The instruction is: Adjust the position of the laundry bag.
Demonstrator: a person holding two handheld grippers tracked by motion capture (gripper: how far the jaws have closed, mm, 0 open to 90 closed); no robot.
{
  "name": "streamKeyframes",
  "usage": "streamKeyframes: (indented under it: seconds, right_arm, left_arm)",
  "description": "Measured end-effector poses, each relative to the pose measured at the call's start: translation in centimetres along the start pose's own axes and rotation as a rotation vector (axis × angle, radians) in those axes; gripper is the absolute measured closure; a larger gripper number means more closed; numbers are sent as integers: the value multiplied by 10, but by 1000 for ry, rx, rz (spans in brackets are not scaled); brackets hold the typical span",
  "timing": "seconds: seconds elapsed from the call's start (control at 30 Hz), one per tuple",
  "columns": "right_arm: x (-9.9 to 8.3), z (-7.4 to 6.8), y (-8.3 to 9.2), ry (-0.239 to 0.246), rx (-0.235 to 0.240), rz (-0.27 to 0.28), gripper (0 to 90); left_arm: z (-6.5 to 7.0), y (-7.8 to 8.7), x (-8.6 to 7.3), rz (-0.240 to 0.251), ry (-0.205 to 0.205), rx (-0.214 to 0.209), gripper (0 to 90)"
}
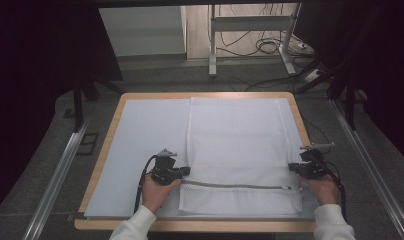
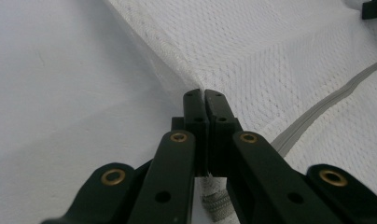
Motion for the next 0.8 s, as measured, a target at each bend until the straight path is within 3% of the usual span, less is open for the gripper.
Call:
streamKeyframes:
  seconds: [0.8]
  right_arm:
    - [2,-9,0,1,40,21,874]
  left_arm:
    - [-9,10,-5,9,18,14,893]
Point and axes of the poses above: each handheld gripper's, and its own axes: y roughly backward along the jaws, x roughly out of its top, z roughly to its right, the point moved 2 cm from there along -y, roughly forward along the jaws, and after that the axes turned 13 degrees about -y, right-handed, at the moved point
